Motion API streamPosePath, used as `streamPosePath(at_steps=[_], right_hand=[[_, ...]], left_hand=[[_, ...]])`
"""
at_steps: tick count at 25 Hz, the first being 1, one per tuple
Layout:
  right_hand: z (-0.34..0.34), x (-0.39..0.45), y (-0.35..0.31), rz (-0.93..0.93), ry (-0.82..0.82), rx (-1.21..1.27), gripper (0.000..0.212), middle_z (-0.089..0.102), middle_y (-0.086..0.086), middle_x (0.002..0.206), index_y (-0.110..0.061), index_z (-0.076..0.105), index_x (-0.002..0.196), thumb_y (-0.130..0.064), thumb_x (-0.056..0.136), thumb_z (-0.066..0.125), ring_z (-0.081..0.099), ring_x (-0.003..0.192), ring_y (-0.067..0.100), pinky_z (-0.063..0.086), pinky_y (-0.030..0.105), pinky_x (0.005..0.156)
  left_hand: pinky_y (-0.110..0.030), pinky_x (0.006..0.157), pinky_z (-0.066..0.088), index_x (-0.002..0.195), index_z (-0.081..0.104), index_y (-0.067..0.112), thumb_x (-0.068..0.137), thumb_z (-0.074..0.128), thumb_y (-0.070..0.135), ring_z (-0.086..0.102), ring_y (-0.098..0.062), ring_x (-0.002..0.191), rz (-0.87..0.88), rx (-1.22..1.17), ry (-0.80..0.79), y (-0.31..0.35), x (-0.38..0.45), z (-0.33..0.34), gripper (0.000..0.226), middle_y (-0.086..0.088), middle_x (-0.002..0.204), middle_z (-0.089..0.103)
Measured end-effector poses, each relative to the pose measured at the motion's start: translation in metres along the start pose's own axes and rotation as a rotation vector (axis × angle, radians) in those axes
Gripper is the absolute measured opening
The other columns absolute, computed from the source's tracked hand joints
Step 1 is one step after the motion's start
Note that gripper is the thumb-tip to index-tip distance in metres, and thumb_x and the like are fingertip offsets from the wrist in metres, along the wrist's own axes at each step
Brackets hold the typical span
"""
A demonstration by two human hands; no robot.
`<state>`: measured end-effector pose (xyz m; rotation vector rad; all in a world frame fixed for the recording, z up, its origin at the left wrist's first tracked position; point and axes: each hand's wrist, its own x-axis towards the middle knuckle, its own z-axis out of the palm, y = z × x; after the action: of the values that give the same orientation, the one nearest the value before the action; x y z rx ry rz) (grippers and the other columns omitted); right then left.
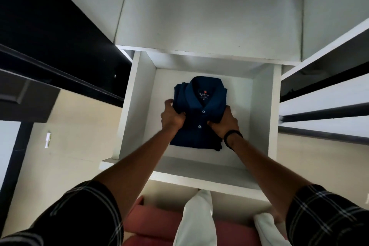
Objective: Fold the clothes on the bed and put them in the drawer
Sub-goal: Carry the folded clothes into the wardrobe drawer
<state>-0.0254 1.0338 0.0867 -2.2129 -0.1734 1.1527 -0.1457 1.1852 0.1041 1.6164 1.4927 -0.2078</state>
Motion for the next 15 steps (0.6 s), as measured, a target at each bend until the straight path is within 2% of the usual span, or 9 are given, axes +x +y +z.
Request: streamPosePath(at_steps=[2, 3, 4, 6, 7, 9, 12, 15], right_hand=[[-0.008, -0.012, -0.006, 0.059, 0.025, -0.071, 0.09, 0.055, 0.016, 0.137, -0.022, 0.019, 0.156, -0.027, 0.087, 0.075, 0.059, 0.119, 0.036, 0.053, 0.044, 0.098], [-0.016, -0.022, -0.01, 0.06, 0.027, -0.061, 0.09, 0.053, 0.016, 0.138, -0.023, 0.017, 0.158, -0.027, 0.088, 0.074, 0.057, 0.12, 0.036, 0.053, 0.044, 0.098], [-0.025, -0.032, -0.014, 0.023, 0.025, -0.029, 0.086, 0.053, 0.014, 0.135, -0.023, 0.02, 0.157, -0.027, 0.09, 0.073, 0.058, 0.119, 0.033, 0.053, 0.042, 0.096], [-0.051, -0.06, -0.022, -0.098, 0.011, 0.097, 0.062, 0.063, 0.006, 0.12, -0.023, 0.041, 0.145, -0.025, 0.092, 0.073, 0.066, 0.103, 0.024, 0.057, 0.035, 0.085], [-0.066, -0.074, -0.024, -0.145, -0.003, 0.22, 0.046, 0.07, 0.007, 0.111, -0.021, 0.052, 0.133, -0.022, 0.092, 0.073, 0.071, 0.091, 0.022, 0.06, 0.035, 0.08], [-0.105, -0.103, -0.013, -0.188, 0.002, 0.472, 0.021, 0.076, 0.013, 0.095, -0.011, 0.066, 0.112, -0.016, 0.093, 0.074, 0.076, 0.078, 0.027, 0.064, 0.044, 0.077], [-0.162, -0.135, 0.02, -0.224, 0.082, 0.605, 0.014, 0.077, 0.011, 0.089, -0.008, 0.073, 0.101, -0.019, 0.093, 0.076, 0.076, 0.075, 0.031, 0.064, 0.043, 0.075], [-0.223, -0.164, 0.083, -0.236, 0.202, 0.63, 0.01, 0.078, 0.008, 0.083, -0.012, 0.077, 0.091, -0.021, 0.095, 0.073, 0.074, 0.07, 0.023, 0.06, 0.04, 0.07]], left_hand=[[-0.051, 0.105, 0.045, 0.153, 0.032, 0.024, 0.093, 0.069, 0.027, 0.048, -0.037, 0.128, 0.102, 0.166, 0.096, 0.012, -0.022, 0.0, 0.071, -0.016, 0.141, 0.05], [-0.051, 0.104, 0.045, 0.15, 0.037, 0.024, 0.093, 0.069, 0.028, 0.048, -0.035, 0.127, 0.188, 0.211, 0.104, 0.02, -0.035, 0.001, 0.065, -0.015, 0.14, 0.05], [-0.047, 0.102, 0.048, 0.145, 0.045, 0.022, 0.094, 0.069, 0.027, 0.054, -0.03, 0.123, 0.295, 0.202, 0.077, 0.028, -0.049, 0.003, 0.056, -0.013, 0.134, 0.057], [-0.038, 0.091, 0.058, 0.133, 0.059, 0.017, 0.098, 0.067, 0.02, 0.071, -0.015, 0.097, 0.481, 0.072, -0.056, 0.052, -0.079, 0.007, 0.036, -0.006, 0.108, 0.074], [-0.036, 0.084, 0.061, 0.126, 0.064, 0.016, 0.1, 0.065, 0.018, 0.073, -0.01, 0.083, 0.547, 0.036, -0.124, 0.065, -0.094, 0.011, 0.027, -0.002, 0.095, 0.077], [-0.032, 0.075, 0.063, 0.114, 0.07, 0.016, 0.101, 0.063, 0.017, 0.073, -0.008, 0.069, 0.672, 0.027, -0.194, 0.097, -0.126, 0.027, 0.015, 0.002, 0.083, 0.077], [-0.022, 0.064, 0.057, 0.105, 0.074, 0.017, 0.099, 0.065, 0.018, 0.071, -0.008, 0.062, 0.745, 0.013, -0.227, 0.139, -0.178, 0.06, 0.01, 0.002, 0.076, 0.076], [-0.018, 0.056, 0.05, 0.101, 0.074, 0.017, 0.098, 0.065, 0.019, 0.065, -0.006, 0.052, 0.785, 0.057, -0.332, 0.174, -0.232, 0.118, 0.01, -0.002, 0.073, 0.075]])
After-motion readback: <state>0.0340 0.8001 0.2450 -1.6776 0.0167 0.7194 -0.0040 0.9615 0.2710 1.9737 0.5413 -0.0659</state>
